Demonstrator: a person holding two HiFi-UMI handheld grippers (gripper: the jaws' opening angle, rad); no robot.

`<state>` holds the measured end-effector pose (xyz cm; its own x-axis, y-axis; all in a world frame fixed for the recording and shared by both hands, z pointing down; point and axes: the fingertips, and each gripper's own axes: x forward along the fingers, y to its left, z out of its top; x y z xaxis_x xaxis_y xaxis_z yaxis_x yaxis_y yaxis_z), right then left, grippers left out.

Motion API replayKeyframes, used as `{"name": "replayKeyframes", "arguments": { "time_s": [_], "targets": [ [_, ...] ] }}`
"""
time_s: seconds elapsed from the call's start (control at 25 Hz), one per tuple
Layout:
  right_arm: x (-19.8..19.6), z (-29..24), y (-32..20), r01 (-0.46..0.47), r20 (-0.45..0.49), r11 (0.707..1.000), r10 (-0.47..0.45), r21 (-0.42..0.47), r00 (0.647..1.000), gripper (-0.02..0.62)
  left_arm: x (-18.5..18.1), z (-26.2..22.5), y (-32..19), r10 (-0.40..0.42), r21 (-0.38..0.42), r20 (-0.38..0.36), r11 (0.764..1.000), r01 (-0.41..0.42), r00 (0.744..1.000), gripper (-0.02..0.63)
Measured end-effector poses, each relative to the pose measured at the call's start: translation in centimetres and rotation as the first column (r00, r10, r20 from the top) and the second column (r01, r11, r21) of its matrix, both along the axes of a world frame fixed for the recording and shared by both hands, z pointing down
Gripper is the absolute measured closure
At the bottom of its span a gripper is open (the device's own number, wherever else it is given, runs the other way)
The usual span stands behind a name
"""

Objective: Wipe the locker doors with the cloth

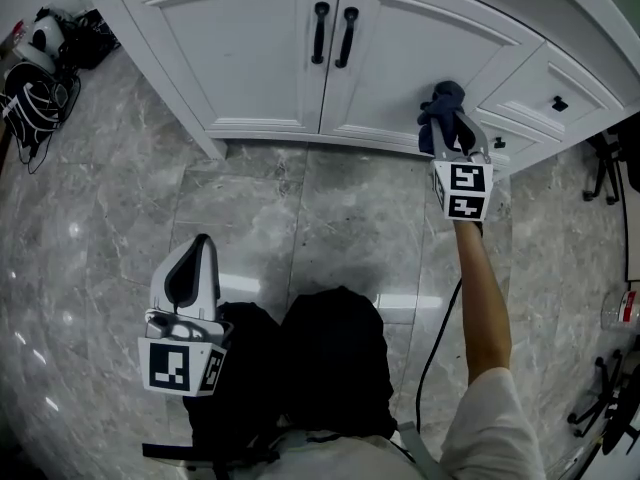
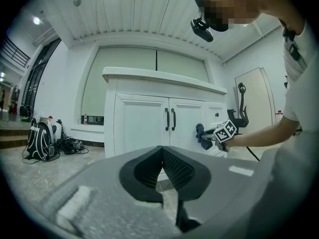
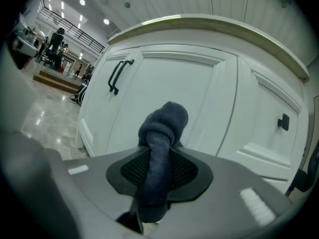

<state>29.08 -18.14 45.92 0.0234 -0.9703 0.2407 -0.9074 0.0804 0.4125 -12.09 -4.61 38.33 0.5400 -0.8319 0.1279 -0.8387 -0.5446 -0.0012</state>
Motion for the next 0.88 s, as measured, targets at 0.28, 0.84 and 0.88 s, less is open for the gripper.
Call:
{"name": "replayKeyframes", "arguments": {
  "time_s": [0.28,0.84,0.88],
  "targets": [
    [-10.8,4.4,-0.8,0.193,0.059,0.981,-0.191,-0.026,0.98,0.489,-0.9,0.2,0.0,-0.016,0.0,0.002,1.0,0.016,1.0,0.604],
    [-15.4,13.4,-5.8,0.231,0.043,0.95,-0.227,-0.21,0.973,0.489,-3.9,1.6,-1.1,-0.057,-0.032,-0.007,0.998,0.056,0.998,0.604],
    [-14.8,13.5,-5.7,0.221,0.036,0.952,-0.219,-0.212,0.975,0.489,-4.1,1.8,-1.3,-0.056,-0.034,-0.01,0.998,0.055,0.998,0.604]
  ]
}}
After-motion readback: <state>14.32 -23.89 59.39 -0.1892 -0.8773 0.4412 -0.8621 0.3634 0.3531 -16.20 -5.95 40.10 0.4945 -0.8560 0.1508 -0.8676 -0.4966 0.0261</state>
